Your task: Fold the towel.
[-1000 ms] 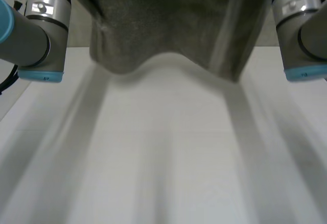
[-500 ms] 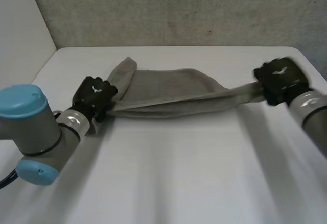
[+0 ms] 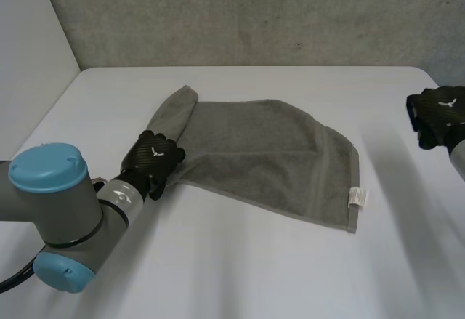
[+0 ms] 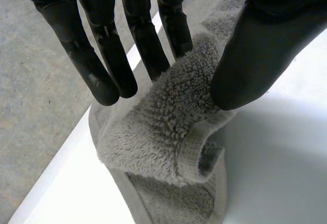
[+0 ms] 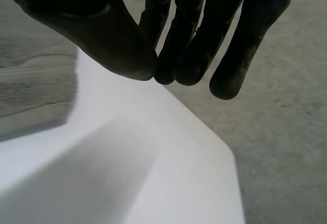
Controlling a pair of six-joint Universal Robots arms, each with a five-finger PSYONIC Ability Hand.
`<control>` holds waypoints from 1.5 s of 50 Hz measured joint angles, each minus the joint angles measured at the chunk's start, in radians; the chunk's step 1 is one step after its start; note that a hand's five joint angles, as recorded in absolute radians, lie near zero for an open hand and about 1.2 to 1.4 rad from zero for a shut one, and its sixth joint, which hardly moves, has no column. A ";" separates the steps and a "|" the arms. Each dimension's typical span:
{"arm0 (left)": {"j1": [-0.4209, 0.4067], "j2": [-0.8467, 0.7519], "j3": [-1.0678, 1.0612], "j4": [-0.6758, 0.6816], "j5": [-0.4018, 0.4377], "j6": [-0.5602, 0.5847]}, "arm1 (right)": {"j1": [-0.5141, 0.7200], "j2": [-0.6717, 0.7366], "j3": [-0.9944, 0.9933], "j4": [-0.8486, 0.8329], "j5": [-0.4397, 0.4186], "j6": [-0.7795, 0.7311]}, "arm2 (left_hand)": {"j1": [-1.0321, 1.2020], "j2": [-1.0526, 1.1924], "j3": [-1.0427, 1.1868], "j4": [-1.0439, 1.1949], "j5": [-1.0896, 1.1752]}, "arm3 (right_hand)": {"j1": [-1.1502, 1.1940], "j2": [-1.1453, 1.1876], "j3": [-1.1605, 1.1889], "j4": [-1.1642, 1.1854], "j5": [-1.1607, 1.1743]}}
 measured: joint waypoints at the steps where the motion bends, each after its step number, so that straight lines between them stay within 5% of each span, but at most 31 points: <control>1: -0.002 0.000 0.000 0.000 0.000 0.000 | 0.002 0.000 0.002 0.003 -0.007 -0.002 | 0.000 0.000 0.000 -0.001 0.000 | -0.047 -0.046 -0.049 -0.052 -0.041; 7: -0.009 0.002 0.004 0.002 -0.002 0.000 | 0.060 -0.006 0.033 0.059 -0.143 -0.020 | 0.000 -0.002 -0.001 -0.002 -0.001 | -0.972 -0.962 -0.958 -0.945 -1.004; 9: -0.008 0.001 0.007 0.002 -0.003 0.000 | 0.083 -0.013 0.044 0.084 -0.196 -0.027 | -0.001 -0.003 -0.001 -0.002 -0.002 | -1.065 -1.041 -1.053 -1.056 -1.111; 16: 0.002 0.001 0.018 0.005 -0.003 0.000 | 0.132 -0.024 0.079 0.167 -0.278 -0.049 | -0.001 -0.003 -0.004 -0.002 -0.005 | -1.038 -1.007 -1.030 -1.031 -1.057; 29: 0.010 -0.001 0.025 0.010 -0.005 -0.002 | 0.205 0.082 0.132 0.161 -0.146 -0.058 | -0.004 -0.004 -0.004 -0.002 -0.005 | -0.729 -0.694 -0.717 -0.717 -0.728; 75: 0.008 -0.001 0.025 0.010 -0.004 -0.036 | 0.215 0.190 0.145 0.035 -0.073 -0.154 | -0.004 -0.004 -0.004 -0.002 -0.005 | -0.725 -0.694 -0.713 -0.712 -0.720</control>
